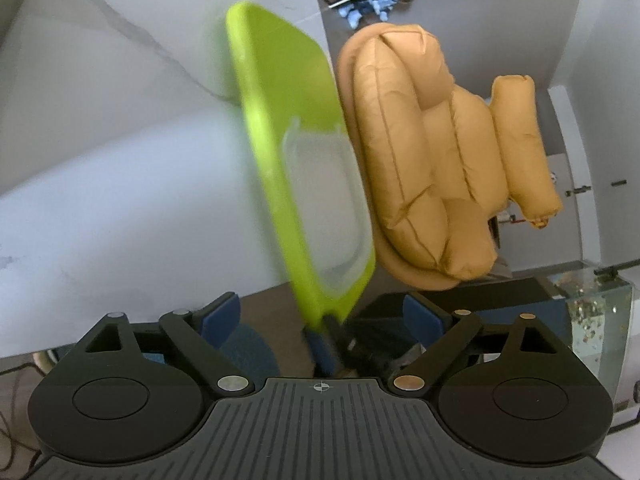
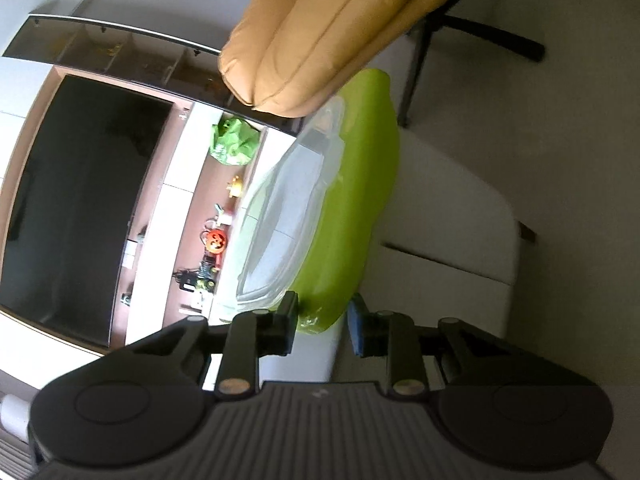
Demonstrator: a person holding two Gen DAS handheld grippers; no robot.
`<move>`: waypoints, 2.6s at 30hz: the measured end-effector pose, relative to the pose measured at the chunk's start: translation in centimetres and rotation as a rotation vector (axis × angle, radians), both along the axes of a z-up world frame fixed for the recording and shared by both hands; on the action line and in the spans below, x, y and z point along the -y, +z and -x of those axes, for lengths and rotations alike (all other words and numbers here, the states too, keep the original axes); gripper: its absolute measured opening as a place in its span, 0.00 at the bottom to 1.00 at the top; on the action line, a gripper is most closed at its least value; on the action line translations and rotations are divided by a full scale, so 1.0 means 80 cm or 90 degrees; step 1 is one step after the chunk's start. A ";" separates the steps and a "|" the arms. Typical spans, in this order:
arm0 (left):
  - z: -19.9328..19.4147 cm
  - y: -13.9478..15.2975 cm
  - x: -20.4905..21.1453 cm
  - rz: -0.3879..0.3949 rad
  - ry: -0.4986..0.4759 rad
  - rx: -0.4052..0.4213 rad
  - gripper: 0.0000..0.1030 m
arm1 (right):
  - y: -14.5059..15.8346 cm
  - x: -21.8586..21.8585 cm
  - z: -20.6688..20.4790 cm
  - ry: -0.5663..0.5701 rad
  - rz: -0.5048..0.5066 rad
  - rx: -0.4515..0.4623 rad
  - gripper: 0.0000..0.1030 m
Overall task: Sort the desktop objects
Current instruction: 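Grasp the lime green tray edge with both tools and tilt it upright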
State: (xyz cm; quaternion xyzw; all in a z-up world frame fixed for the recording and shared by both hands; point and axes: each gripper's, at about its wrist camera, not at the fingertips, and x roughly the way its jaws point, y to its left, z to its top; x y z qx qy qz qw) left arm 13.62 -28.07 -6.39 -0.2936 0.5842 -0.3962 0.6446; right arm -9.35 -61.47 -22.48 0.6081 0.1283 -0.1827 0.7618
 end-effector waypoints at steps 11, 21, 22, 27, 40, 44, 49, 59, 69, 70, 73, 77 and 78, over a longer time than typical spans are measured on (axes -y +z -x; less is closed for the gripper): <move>0.003 0.008 -0.005 -0.027 0.005 0.022 0.90 | -0.032 -0.003 0.016 -0.126 0.053 -0.024 0.75; -0.011 -0.011 0.013 -0.028 0.013 0.016 0.93 | -0.023 0.029 0.008 -0.073 -0.100 0.092 0.26; -0.014 -0.015 0.018 -0.037 0.017 0.018 0.94 | -0.020 0.035 0.012 -0.059 -0.134 0.102 0.25; -0.042 -0.021 0.070 -0.072 -0.010 0.069 0.95 | -0.024 0.060 0.038 0.007 -0.270 0.123 0.21; -0.048 -0.044 0.133 -0.129 -0.013 0.121 0.65 | -0.069 0.057 0.054 0.096 -0.389 0.160 0.21; -0.038 -0.033 0.125 -0.122 -0.022 0.165 0.58 | -0.070 0.057 0.058 0.066 -0.355 0.149 0.25; -0.024 -0.019 0.120 -0.102 -0.012 0.135 0.50 | -0.059 0.034 0.063 -0.069 -0.290 0.111 0.64; -0.013 -0.017 0.111 -0.090 -0.034 0.112 0.46 | -0.051 -0.035 0.008 -0.114 -0.223 0.104 0.73; -0.032 -0.038 0.101 -0.071 -0.021 0.075 0.65 | -0.021 -0.008 -0.012 -0.155 -0.158 0.164 0.18; -0.032 -0.035 0.100 -0.071 -0.016 0.088 0.77 | -0.016 -0.006 -0.011 -0.143 -0.162 0.176 0.16; -0.033 -0.031 0.096 -0.062 0.005 0.103 0.89 | 0.008 -0.003 0.000 -0.116 -0.131 0.177 0.15; -0.039 -0.017 0.089 -0.071 0.043 0.108 0.62 | 0.050 -0.003 0.012 -0.077 -0.029 0.142 0.16; -0.039 -0.008 0.087 -0.062 0.044 0.112 0.49 | 0.062 -0.005 0.016 -0.071 -0.003 0.132 0.17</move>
